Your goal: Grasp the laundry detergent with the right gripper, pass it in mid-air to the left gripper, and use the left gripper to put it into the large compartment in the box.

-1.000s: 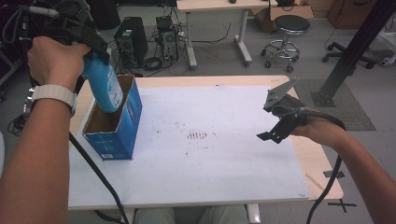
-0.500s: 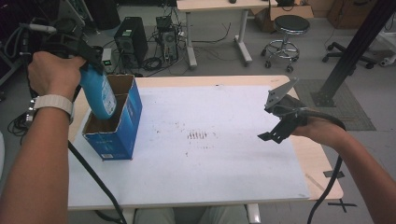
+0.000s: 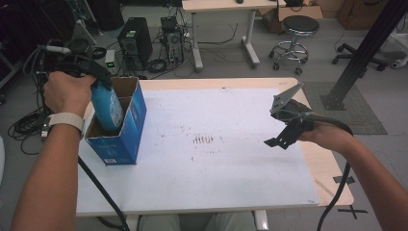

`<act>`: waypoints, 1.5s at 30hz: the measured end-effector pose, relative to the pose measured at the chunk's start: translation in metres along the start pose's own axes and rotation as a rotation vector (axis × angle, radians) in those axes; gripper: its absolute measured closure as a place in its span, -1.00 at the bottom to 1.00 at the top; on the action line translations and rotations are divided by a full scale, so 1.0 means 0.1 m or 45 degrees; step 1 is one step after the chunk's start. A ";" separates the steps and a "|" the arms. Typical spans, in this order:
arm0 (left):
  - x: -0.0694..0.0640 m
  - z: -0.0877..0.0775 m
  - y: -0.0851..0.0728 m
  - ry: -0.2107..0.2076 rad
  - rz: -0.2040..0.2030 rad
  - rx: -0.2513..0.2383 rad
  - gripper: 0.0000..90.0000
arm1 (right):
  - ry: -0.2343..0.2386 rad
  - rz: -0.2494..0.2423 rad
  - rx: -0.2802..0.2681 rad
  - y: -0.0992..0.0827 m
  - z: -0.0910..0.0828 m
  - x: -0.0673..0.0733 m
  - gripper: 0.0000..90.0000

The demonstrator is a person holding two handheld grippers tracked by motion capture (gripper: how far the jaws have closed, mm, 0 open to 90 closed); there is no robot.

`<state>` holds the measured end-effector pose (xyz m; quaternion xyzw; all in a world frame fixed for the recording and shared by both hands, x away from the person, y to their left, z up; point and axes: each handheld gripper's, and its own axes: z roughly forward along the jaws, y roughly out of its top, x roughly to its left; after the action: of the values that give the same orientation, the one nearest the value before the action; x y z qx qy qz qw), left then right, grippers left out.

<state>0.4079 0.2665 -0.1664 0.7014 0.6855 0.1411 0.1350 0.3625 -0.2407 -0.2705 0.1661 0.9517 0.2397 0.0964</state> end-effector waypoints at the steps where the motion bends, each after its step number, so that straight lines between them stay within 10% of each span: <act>1: 0.00 0.02 -0.01 -0.001 -0.001 -0.005 -0.16 | 0.001 0.001 0.000 0.00 0.01 0.00 -0.93; 19: 0.04 0.62 -0.21 -0.012 0.016 0.010 -0.16 | 0.007 0.020 0.022 -0.03 0.08 0.02 -0.93; 45: 0.02 1.05 -0.35 -0.016 0.045 0.078 -0.16 | 0.014 0.035 0.031 -0.06 0.13 0.02 -0.93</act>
<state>0.4160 0.2693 -0.2763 0.7181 0.6761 0.1180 0.1152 0.3626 -0.2390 -0.2849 0.1790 0.9527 0.2302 0.0858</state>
